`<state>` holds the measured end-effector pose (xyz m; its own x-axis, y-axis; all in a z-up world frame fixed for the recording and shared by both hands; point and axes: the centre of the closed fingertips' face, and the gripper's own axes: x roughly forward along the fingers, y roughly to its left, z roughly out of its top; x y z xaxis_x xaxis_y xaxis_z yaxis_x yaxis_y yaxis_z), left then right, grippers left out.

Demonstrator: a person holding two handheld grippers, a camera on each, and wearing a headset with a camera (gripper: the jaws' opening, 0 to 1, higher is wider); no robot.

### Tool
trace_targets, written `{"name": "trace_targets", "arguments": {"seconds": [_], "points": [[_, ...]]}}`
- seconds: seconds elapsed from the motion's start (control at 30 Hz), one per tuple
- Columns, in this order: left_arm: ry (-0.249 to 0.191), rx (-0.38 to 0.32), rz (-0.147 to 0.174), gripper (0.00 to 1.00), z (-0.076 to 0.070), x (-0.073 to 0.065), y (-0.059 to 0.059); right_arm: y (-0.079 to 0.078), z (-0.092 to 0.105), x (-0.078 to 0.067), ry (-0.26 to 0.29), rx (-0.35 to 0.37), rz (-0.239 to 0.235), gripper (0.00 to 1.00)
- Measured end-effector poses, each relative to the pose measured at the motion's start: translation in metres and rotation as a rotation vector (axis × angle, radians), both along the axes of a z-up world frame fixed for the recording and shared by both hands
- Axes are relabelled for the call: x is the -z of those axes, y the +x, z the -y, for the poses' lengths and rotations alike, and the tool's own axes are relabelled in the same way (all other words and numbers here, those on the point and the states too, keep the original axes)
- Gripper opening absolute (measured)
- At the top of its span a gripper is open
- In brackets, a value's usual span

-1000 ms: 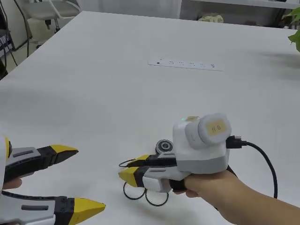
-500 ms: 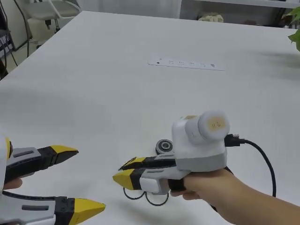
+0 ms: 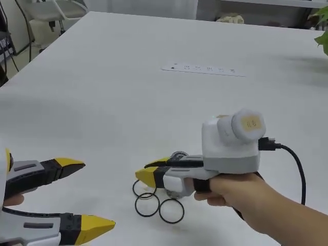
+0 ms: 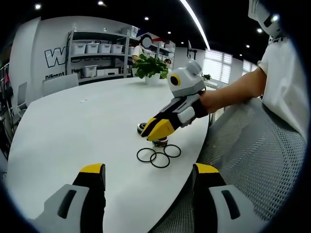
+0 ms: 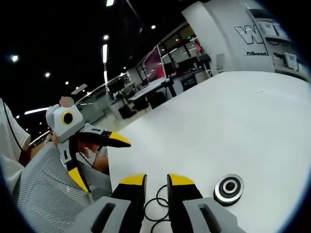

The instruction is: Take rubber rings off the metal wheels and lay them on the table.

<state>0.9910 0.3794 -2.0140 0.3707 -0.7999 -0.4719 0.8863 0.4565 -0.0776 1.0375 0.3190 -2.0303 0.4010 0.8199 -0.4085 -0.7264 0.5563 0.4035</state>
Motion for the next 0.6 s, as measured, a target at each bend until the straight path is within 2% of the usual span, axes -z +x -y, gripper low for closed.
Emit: {"name": "trace_targets", "arguments": {"seconds": [0.3,0.6], "points": [[0.013,0.019,0.012,0.72,0.000,-0.002,0.002,0.023,0.025,-0.011,0.013,0.102,0.033,0.14],[0.008,0.032,0.053,0.73,-0.001,-0.023,0.013,0.040,0.047,-0.018,0.024,0.186,0.051,0.14]]}}
